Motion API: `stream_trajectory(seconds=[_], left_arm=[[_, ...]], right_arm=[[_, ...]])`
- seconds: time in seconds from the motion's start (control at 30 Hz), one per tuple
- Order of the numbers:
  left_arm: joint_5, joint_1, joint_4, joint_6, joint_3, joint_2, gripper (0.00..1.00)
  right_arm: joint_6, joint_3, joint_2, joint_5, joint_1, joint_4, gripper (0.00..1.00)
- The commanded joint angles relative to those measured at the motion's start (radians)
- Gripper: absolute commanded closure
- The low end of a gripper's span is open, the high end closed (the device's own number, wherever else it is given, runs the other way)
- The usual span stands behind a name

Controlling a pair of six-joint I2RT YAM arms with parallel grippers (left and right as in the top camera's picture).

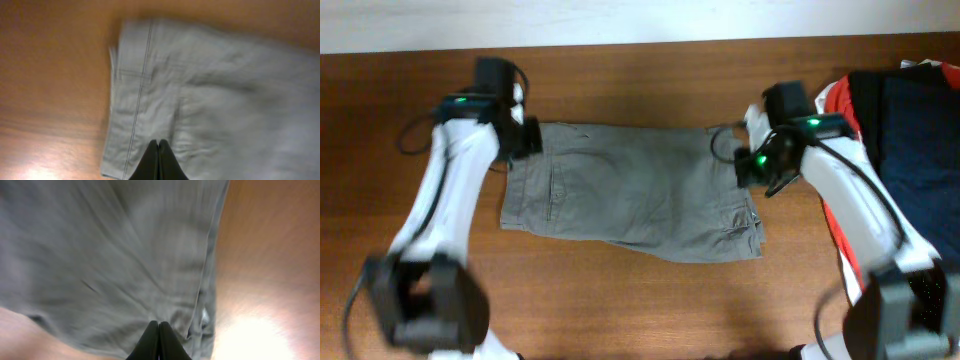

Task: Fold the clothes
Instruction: 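Lay the folded hems onto the waistband and release both grippers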

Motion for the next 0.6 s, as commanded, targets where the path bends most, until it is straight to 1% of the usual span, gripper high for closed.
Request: stream_trajectory(seconds=[0.0, 0.03, 0.13, 0.2, 0.23, 0.33, 0.37, 0.43, 0.47, 0.5, 0.53, 0.57], left_arm=[[0.045, 0.006, 0.064, -0.009, 0.014, -0.124, 0.97], [0.046, 0.006, 0.07, -0.009, 0.01, -0.111, 0.97], [0.07, 0.005, 0.095, -0.008, 0.0, 0.011, 1.0], [0.09, 0.005, 0.196, 0.04, 0.0, 0.163, 1.0], [0.09, 0.005, 0.267, 0.116, 0.0, 0.241, 1.0], [0.089, 0.007, 0.357, 0.148, 0.0, 0.344, 1.0], [0.081, 0.008, 0.388, 0.148, 0.0, 0.367, 1.0], [0.011, 0.013, 0.431, 0.148, 0.0, 0.435, 1.0], [-0.027, 0.013, 0.444, 0.148, 0.0, 0.47, 1.0], [-0.035, 0.015, 0.452, 0.148, 0.0, 0.5, 1.0], [-0.034, 0.015, 0.459, 0.148, 0.004, 0.501, 1.0], [-0.025, 0.015, 0.458, 0.148, 0.031, 0.466, 1.0]], right_arm=[[0.001, 0.007, -0.021, 0.024, 0.0, 0.096, 0.96], [0.002, 0.007, -0.005, 0.024, 0.0, 0.113, 0.96], [-0.045, 0.007, 0.126, 0.023, 0.0, 0.207, 0.96], [-0.114, 0.007, 0.282, 0.024, 0.0, 0.357, 0.96], [-0.13, 0.007, 0.36, 0.031, -0.002, 0.422, 0.96], [-0.129, 0.007, 0.466, 0.098, -0.002, 0.513, 0.95], [-0.129, 0.007, 0.483, 0.126, -0.002, 0.534, 0.94], [-0.129, 0.007, 0.492, 0.175, -0.002, 0.593, 0.91], [-0.126, 0.007, 0.492, 0.235, -0.002, 0.633, 0.86], [-0.126, 0.007, 0.492, 0.261, -0.002, 0.665, 0.84], [-0.126, 0.011, 0.491, 0.26, -0.002, 0.686, 0.83], [-0.126, 0.027, 0.484, 0.258, -0.001, 0.687, 0.83]])
